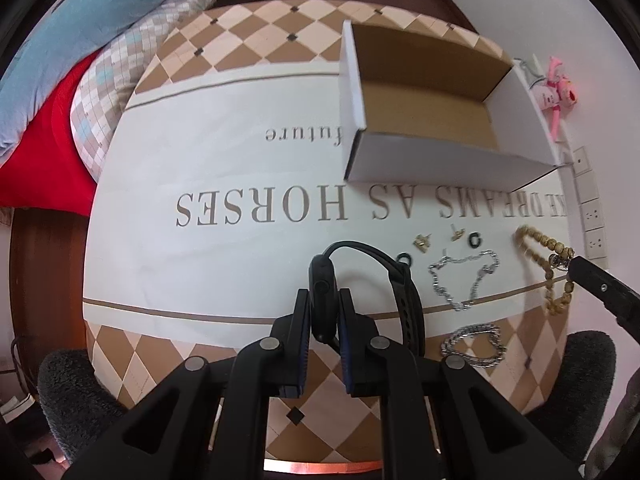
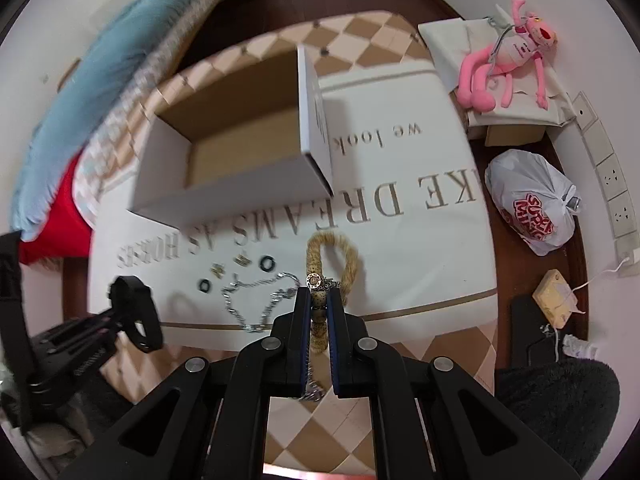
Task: Organize jewelry
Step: 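Carry the watch and bead bracelet into the white box and open both tools, then lift both open tools out of the box and back over the jewelry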
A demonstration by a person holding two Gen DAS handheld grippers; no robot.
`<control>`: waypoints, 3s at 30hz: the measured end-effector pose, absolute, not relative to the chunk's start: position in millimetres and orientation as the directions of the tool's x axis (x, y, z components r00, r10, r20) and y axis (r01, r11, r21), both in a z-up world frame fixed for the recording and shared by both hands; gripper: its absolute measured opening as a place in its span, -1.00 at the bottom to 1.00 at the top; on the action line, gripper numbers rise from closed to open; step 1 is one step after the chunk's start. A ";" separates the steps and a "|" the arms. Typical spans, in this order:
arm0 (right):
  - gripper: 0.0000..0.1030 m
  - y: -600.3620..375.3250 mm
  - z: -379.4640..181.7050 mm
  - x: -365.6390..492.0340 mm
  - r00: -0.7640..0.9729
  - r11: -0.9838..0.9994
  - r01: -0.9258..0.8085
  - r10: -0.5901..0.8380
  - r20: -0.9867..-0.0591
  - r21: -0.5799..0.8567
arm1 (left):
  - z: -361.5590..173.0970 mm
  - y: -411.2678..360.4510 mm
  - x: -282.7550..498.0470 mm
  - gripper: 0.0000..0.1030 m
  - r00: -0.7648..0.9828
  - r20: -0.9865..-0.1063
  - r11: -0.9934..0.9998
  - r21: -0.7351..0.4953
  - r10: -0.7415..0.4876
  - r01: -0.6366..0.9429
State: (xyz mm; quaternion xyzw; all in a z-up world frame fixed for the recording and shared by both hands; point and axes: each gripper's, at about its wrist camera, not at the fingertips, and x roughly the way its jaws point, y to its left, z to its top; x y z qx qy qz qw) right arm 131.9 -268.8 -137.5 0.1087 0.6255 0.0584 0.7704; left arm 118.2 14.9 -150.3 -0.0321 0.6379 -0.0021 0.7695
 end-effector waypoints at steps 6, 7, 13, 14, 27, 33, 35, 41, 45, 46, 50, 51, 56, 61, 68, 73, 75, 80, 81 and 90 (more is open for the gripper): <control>-0.84 -272.2 -92.8 128.9 0.274 0.951 0.037 0.287 -0.918 0.308 | -119.4 17.8 113.6 -0.81 0.243 -0.966 0.995 -0.099 -0.090 -0.023; -0.84 -273.4 -86.4 129.4 0.285 0.948 0.034 0.295 -0.912 0.317 | -112.0 18.4 115.7 -0.81 0.253 -0.962 0.994 -0.112 -0.103 -0.018; -0.84 -268.2 -28.4 146.7 0.375 0.914 -0.015 0.381 -0.845 0.406 | -66.8 4.5 152.7 -0.81 0.329 -0.931 0.987 -0.158 -0.157 0.026; -0.84 -266.2 -23.2 152.3 0.382 0.909 -0.024 0.392 -0.837 0.415 | -63.8 -1.4 165.4 -0.81 0.337 -0.929 0.988 -0.151 -0.154 0.035; -0.84 -228.3 -70.1 254.5 0.326 0.934 -0.062 0.353 -0.877 0.353 | -99.8 -11.8 275.0 -0.77 0.247 -0.958 0.988 -0.129 -0.147 0.089; -0.82 -215.0 -95.6 276.8 0.250 0.964 -0.106 0.264 -0.931 0.245 | -114.5 -15.9 288.2 -0.23 0.165 -0.971 0.984 -0.165 -0.173 0.062; -0.79 -216.9 -97.3 276.3 0.246 0.966 -0.111 0.255 -0.935 0.235 | -109.6 -14.2 285.8 0.65 0.182 -0.968 0.984 -0.168 -0.175 0.054; 0.19 -234.4 -85.1 262.3 0.289 0.979 -0.078 0.204 -0.935 0.189 | -100.0 -1.3 276.9 0.89 0.237 -0.966 0.995 -0.103 -0.104 0.016; 0.97 -236.3 -88.4 253.3 0.304 0.996 -0.067 0.081 -0.949 0.064 | -103.8 7.7 258.4 0.94 0.289 -0.957 0.999 -0.040 -0.031 -0.024; 0.97 -236.2 -91.3 250.6 0.305 0.997 -0.068 0.051 -0.951 0.032 | -106.8 9.5 253.2 0.94 0.295 -0.955 0.999 -0.034 -0.022 -0.036; 0.97 -237.5 -107.0 242.0 0.287 0.998 -0.066 0.007 -0.958 -0.012 | -119.3 14.5 237.0 0.94 0.307 -0.952 0.998 -0.030 -0.010 -0.062; 0.98 -236.0 -110.2 241.2 0.286 0.998 -0.065 0.002 -0.958 -0.017 | -122.4 14.5 233.6 0.94 0.307 -0.952 0.998 -0.019 0.002 -0.066; 0.98 -235.6 -121.5 232.9 0.283 0.998 -0.049 -0.027 -0.959 -0.043 | -130.5 12.1 223.3 0.94 0.296 -0.955 0.997 -0.008 0.016 -0.077; 0.98 -235.2 -115.2 225.7 0.302 0.998 -0.033 -0.046 -0.952 -0.058 | -118.4 7.7 212.5 0.94 0.331 -0.943 0.997 0.017 0.042 -0.080; 0.98 -235.9 -77.9 205.3 0.381 0.997 -0.012 -0.072 -0.922 -0.082 | -83.6 4.4 189.4 0.94 0.412 -0.907 0.994 0.054 0.087 -0.090; 0.98 -239.1 -47.3 186.3 0.430 0.997 0.002 -0.066 -0.900 -0.072 | -59.0 2.5 169.6 0.94 0.454 -0.888 0.995 0.035 0.075 -0.096; 0.98 -241.0 -33.9 176.4 0.452 0.998 0.008 -0.063 -0.890 -0.067 | -48.7 0.5 160.2 0.94 0.472 -0.879 0.995 0.032 0.072 -0.092; 0.98 -243.6 -6.1 156.4 0.496 0.999 0.017 -0.050 -0.867 -0.048 | -27.7 -1.7 138.7 0.94 0.506 -0.861 0.996 0.015 0.060 -0.092; 0.98 -244.2 -1.1 152.5 0.506 0.999 0.019 -0.045 -0.862 -0.041 | -23.6 -1.4 134.2 0.94 0.510 -0.859 0.996 0.009 0.055 -0.093; 0.98 -247.9 23.0 119.7 0.529 1.000 0.015 0.006 -0.848 0.017 | -2.9 4.9 101.7 0.94 0.558 -0.822 0.988 0.034 0.113 -0.150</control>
